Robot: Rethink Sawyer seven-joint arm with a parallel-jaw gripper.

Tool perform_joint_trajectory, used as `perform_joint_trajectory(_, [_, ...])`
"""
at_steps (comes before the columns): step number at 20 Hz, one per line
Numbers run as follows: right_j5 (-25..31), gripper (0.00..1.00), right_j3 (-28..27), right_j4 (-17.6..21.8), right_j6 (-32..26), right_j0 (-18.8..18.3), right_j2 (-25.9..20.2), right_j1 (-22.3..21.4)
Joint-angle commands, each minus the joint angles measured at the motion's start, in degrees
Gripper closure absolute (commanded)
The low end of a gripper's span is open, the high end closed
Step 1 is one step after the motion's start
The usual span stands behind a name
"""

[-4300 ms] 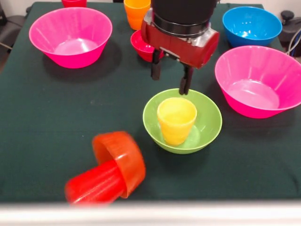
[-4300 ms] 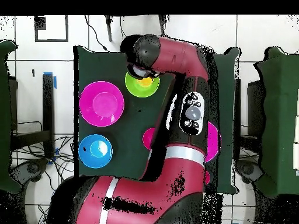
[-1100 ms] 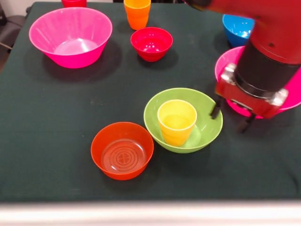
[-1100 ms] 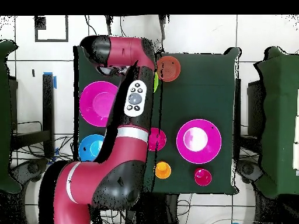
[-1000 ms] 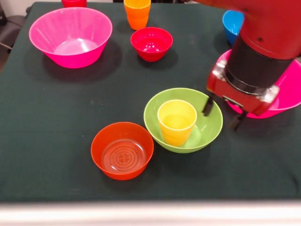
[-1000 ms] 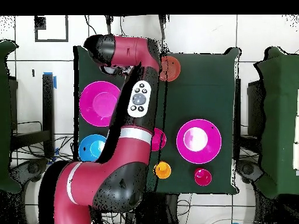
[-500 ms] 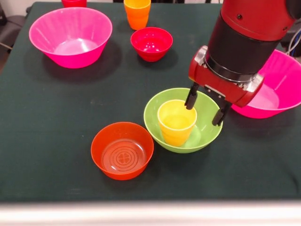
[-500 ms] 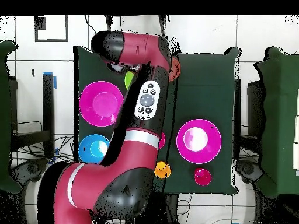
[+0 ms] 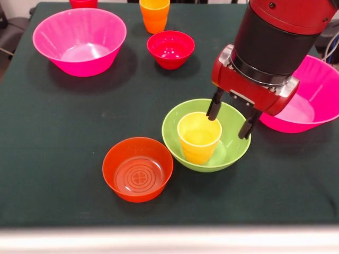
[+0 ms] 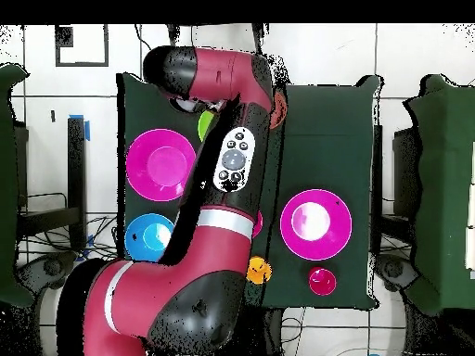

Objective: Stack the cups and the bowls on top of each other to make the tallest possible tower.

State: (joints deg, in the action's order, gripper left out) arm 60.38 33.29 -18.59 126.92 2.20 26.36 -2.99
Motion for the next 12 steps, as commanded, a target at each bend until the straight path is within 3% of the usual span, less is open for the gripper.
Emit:
perform_joint_trajectory(1, [-6.46, 0.00, 10.59, 3.23, -2.36, -0.93, -7.43, -1.01])
perform_joint_trajectory(5, [-8.88, 0.00, 13.53, 3.11, -2.46, -0.68, -8.56, -1.59])
perform_joint_trajectory(8, [-8.88, 0.00, 12.71, 3.13, -2.22, -0.85, -8.31, -1.25])
perform_joint_trajectory(12, [-10.19, 0.00, 17.50, 3.53, -6.54, -2.05, -9.70, -5.24])
